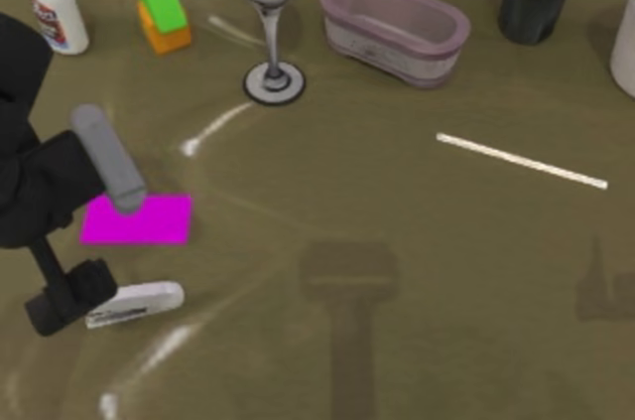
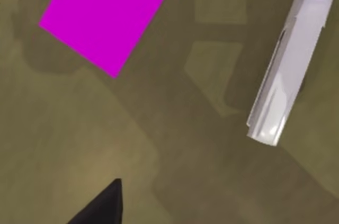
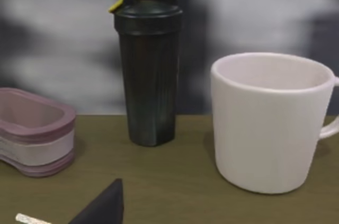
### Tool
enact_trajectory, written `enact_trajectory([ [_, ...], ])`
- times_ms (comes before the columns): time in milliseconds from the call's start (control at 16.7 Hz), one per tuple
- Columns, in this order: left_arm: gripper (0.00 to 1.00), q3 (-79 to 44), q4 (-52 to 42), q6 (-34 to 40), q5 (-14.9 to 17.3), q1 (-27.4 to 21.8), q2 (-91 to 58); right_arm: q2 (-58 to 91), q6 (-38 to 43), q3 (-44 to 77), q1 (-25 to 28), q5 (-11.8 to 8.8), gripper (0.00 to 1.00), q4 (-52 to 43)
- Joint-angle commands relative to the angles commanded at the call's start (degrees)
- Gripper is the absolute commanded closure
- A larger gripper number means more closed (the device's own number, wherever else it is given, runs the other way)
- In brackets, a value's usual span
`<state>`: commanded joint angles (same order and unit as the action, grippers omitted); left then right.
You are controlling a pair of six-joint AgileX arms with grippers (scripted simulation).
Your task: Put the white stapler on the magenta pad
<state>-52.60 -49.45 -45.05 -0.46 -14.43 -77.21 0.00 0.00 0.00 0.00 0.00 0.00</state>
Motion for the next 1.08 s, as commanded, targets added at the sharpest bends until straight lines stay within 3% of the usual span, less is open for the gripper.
enact_trajectory([
  [240, 0.0, -10.18, -8.4, -8.13, 0.11, -2.67, -13.54, 0.0, 0.0, 0.0, 0.0, 0.0, 0.0, 0.0],
  [480, 0.0, -14.46, -11.54, -11.4, 0.19, -3.73, -18.47, 0.0, 0.0, 0.0, 0.0, 0.0, 0.0, 0.0],
  [840, 0.0, -13.67, -10.52, -11.42, 0.18, -3.52, -18.74, 0.0, 0.0, 0.0, 0.0, 0.0, 0.0, 0.0],
  [1080, 0.0, -8.97, -1.97, -11.59, 0.2, -3.56, -22.45, 0.0, 0.0, 0.0, 0.0, 0.0, 0.0, 0.0],
])
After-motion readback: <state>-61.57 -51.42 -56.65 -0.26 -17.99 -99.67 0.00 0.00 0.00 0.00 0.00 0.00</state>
